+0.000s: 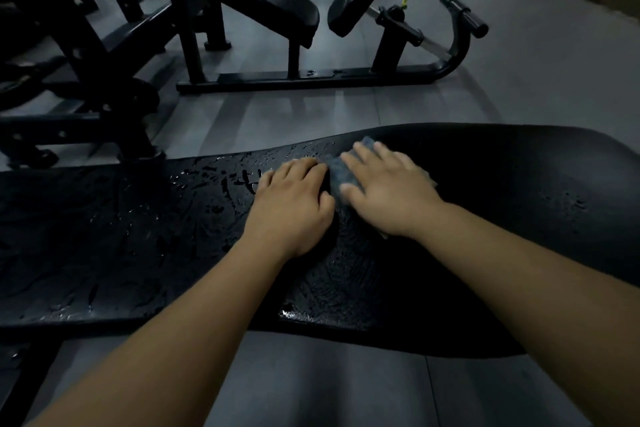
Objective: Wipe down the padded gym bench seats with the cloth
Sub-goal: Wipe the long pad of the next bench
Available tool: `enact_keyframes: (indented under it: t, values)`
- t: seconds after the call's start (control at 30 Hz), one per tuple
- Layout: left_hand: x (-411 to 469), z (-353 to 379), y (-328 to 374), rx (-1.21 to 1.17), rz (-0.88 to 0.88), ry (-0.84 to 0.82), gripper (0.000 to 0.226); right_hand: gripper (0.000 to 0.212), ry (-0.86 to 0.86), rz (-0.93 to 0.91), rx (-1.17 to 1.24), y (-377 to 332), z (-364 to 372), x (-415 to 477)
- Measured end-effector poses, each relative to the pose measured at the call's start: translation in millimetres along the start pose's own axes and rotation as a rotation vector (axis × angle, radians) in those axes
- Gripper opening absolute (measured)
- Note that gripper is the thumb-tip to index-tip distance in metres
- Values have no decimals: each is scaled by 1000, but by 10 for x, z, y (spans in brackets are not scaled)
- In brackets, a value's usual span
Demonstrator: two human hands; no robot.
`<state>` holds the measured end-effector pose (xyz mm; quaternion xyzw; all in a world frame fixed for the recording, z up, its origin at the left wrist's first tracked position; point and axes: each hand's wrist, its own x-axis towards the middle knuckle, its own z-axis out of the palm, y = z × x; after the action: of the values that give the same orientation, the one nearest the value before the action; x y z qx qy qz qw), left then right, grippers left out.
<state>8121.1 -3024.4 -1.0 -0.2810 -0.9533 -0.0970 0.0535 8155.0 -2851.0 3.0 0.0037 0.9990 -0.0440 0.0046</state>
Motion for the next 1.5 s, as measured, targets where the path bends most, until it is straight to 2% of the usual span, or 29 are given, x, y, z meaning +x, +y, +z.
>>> enact_keyframes:
  t: [0.1, 0.23, 0.33, 0.5, 0.63, 0.73, 0.83, 0.9, 0.97, 1.07, 1.13, 1.23, 1.3, 1.4, 1.5]
  values:
    - [21, 39, -23, 5, 7, 6, 60, 81, -6, -171, 36, 129, -33, -395]
    - [77, 52, -16, -1, 14, 0, 61, 69, 1, 36, 7, 453, -46, 119]
    - [150, 52, -27, 1, 22, 0, 61, 65, 21, 126, 0, 223, 3, 507]
    - [241, 75, -45, 7, 7, 2, 58, 73, 10, -144, 33, 269, -43, 29]
    - [296, 100, -32, 7, 10, 10, 61, 62, 8, 44, -2, 550, -53, 432]
    - [310, 109, -53, 1, 8, 13, 60, 61, 26, 149, 5, 299, -13, 719]
    - [299, 88, -70, -2, 10, 9, 62, 65, 6, -44, 9, 177, -13, 311]
    - [305, 69, -69, -4, 8, 1, 63, 77, -7, -153, 36, 322, -63, -123]
    - [301, 61, -51, -8, -6, -4, 61, 85, -15, -90, 36, 556, -108, -203]
    - [323, 54, -6, -4, -17, -30, 56, 69, -4, 106, -8, 545, -92, 98]
    - [263, 28, 20, -7, -27, -49, 56, 62, -4, 151, 4, 282, -58, 114]
    - [83, -15, 129, -40, -36, -53, 64, 67, -14, -81, 20, 107, -38, -436]
    - [-45, -4, 224, -39, -32, -47, 59, 78, -24, -158, 52, 213, -67, -781]
    - [-155, 17, 343, -39, -48, -35, 53, 69, -30, -26, 28, 460, -80, -651]
    - [-232, 18, 412, -49, -46, -43, 52, 64, 11, 118, 2, 235, -35, -557]
